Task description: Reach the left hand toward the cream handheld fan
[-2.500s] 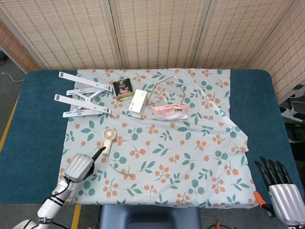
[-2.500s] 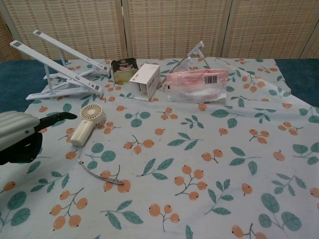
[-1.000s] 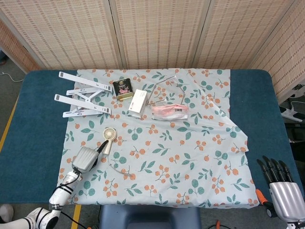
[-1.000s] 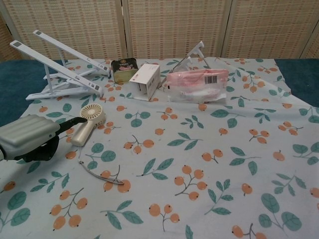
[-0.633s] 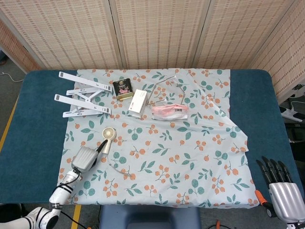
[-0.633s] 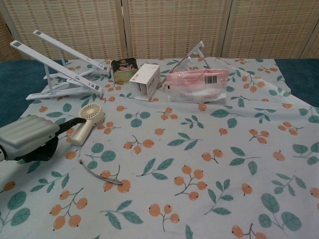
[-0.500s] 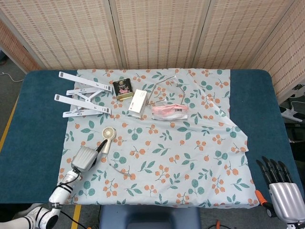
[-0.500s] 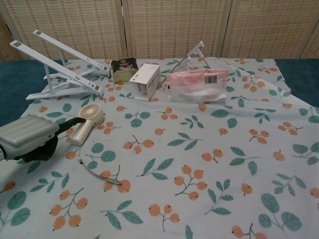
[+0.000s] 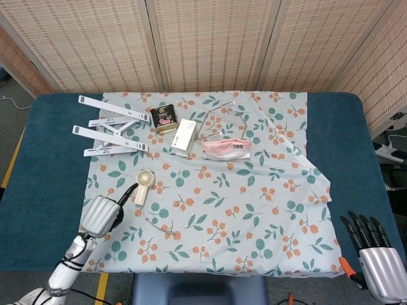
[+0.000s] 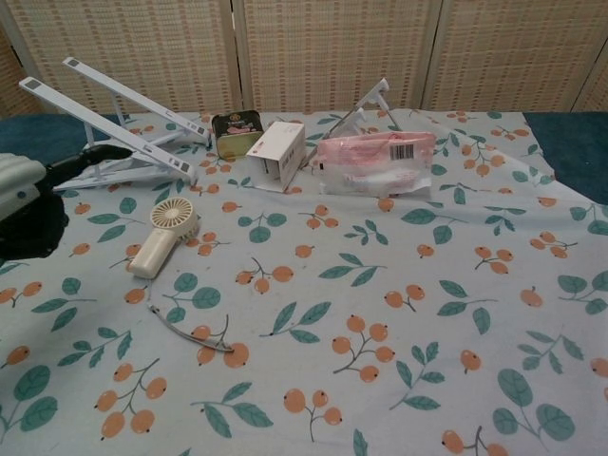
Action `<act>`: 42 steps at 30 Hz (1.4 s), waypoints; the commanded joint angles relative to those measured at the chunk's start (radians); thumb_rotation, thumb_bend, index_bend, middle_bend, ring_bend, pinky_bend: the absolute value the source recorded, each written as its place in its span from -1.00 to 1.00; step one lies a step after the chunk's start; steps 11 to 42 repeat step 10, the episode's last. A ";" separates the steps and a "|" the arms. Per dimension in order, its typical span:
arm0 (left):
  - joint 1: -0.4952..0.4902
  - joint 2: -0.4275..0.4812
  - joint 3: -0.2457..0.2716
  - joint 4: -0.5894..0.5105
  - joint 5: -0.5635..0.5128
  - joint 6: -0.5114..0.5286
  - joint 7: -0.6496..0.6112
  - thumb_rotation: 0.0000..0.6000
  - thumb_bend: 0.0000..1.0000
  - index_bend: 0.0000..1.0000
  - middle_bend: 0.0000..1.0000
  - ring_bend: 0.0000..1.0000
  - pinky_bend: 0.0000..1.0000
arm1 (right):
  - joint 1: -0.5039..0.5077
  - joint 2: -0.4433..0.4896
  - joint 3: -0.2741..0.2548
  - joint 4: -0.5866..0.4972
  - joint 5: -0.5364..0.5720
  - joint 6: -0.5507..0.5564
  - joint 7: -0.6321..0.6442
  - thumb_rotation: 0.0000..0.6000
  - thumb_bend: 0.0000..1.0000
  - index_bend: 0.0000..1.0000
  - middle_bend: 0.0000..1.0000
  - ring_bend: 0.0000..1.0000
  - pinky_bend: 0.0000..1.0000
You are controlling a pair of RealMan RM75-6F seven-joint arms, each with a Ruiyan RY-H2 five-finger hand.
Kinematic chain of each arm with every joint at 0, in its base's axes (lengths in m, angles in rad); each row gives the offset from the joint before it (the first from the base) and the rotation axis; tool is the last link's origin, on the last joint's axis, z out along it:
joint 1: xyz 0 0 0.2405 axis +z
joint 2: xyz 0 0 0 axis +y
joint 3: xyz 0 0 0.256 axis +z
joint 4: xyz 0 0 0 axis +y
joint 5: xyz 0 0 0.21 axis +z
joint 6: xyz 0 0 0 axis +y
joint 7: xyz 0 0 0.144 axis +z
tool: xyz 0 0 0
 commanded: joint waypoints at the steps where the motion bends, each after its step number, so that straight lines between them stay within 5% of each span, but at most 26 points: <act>1: 0.174 0.234 0.197 -0.167 0.096 0.139 -0.082 1.00 -0.07 -1.00 -0.45 -0.51 -0.09 | -0.010 0.014 -0.009 -0.007 -0.015 0.016 0.009 1.00 -0.62 -1.00 -1.00 -1.00 -1.00; 3: 0.248 0.272 0.241 -0.151 0.108 0.221 -0.107 1.00 -0.16 -1.00 -0.95 -0.96 -0.61 | -0.016 0.022 -0.013 -0.013 -0.020 0.023 0.008 1.00 -0.62 -1.00 -1.00 -1.00 -1.00; 7: 0.313 0.318 0.270 -0.098 0.142 0.310 -0.194 1.00 -0.25 -1.00 -1.00 -1.00 -0.85 | -0.024 0.035 -0.022 -0.025 -0.027 0.024 -0.002 1.00 -0.62 -1.00 -1.00 -1.00 -1.00; 42: 0.319 0.333 0.260 -0.079 0.121 0.292 -0.226 1.00 -0.25 -1.00 -1.00 -1.00 -0.86 | -0.023 0.038 -0.025 -0.038 -0.032 0.016 -0.005 1.00 -0.62 -1.00 -1.00 -1.00 -1.00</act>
